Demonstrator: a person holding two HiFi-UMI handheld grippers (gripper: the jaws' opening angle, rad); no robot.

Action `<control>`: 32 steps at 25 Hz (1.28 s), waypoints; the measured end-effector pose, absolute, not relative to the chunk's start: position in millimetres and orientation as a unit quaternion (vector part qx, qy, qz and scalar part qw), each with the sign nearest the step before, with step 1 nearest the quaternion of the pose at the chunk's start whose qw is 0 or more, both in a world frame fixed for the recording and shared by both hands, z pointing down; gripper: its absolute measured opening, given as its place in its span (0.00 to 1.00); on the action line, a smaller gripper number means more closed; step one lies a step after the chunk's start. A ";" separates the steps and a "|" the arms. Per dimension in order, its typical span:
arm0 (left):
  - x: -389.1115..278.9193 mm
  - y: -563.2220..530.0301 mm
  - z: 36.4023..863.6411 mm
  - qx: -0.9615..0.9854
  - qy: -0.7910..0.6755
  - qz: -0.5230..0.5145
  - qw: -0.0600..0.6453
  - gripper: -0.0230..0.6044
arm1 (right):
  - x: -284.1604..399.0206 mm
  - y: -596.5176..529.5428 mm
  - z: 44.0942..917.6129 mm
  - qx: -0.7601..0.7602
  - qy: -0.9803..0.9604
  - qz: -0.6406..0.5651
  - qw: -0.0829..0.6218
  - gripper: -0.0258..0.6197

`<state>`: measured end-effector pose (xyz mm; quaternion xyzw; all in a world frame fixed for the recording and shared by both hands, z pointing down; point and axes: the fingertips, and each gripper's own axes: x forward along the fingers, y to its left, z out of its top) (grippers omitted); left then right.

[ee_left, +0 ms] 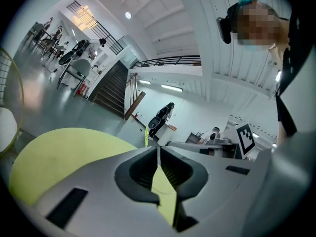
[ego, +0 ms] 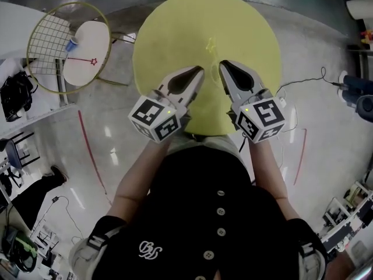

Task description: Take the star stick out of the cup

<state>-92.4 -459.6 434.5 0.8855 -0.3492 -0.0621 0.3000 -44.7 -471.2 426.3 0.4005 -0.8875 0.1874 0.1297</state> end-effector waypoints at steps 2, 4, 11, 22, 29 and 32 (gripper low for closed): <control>-90.4 -461.8 438.2 0.887 -0.342 -0.061 0.304 0.08 | -46.7 -474.6 431.7 0.402 -0.885 0.188 0.137 0.05; -91.4 -465.5 441.0 0.885 -0.342 -0.065 0.308 0.08 | -50.2 -477.3 437.8 0.401 -0.884 0.191 0.146 0.06; -95.8 -476.9 453.5 0.879 -0.343 -0.066 0.325 0.08 | -56.6 -483.6 456.8 0.394 -0.879 0.191 0.186 0.18; -91.3 -479.8 463.1 0.886 -0.328 -0.057 0.323 0.08 | -58.5 -493.1 477.3 0.396 -0.870 0.210 0.209 0.23; -93.2 -482.0 467.9 0.883 -0.328 -0.059 0.332 0.08 | -58.7 -496.1 486.6 0.399 -0.863 0.207 0.231 0.23; -93.3 -484.0 467.8 0.884 -0.326 -0.063 0.329 0.08 | -57.5 -498.4 487.8 0.402 -0.861 0.201 0.237 0.21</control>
